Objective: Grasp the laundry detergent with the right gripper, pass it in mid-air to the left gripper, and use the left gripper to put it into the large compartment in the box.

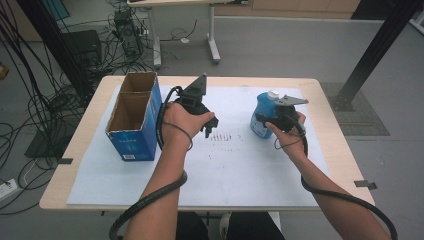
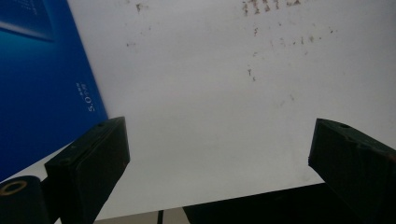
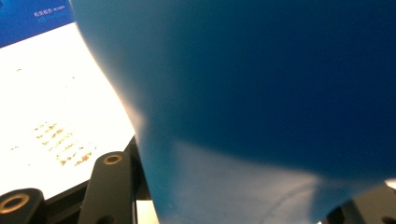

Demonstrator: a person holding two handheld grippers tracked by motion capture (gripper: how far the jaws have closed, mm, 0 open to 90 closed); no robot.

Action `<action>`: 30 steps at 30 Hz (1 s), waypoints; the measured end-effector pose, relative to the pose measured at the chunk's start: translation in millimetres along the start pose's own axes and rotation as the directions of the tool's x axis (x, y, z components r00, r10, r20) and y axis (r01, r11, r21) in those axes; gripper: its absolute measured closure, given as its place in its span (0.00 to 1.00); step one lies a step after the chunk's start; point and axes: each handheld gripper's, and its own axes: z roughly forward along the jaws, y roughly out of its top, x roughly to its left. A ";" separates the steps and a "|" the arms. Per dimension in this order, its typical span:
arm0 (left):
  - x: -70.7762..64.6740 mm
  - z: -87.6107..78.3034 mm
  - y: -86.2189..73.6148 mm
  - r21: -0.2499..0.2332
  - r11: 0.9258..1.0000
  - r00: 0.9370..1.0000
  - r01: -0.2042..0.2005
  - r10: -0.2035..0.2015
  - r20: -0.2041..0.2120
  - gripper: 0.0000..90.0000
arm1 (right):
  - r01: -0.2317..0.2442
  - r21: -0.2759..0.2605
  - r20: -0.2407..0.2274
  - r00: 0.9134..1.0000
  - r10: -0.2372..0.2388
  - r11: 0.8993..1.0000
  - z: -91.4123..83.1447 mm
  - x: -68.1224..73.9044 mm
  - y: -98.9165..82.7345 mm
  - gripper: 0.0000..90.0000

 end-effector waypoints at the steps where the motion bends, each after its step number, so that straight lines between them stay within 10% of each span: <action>1: 0.0 -0.1 0.0 0.000 1.000 1.000 0.000 0.000 -0.001 0.06 | 0.000 0.000 0.000 1.000 0.000 1.000 0.0 0.0 0.0 0.48; 30: -0.2 -2.0 -0.4 -0.003 1.000 1.000 0.001 -0.001 -0.008 0.06 | -0.011 -0.011 -0.007 1.000 0.011 1.000 -0.1 -1.7 -1.1 0.49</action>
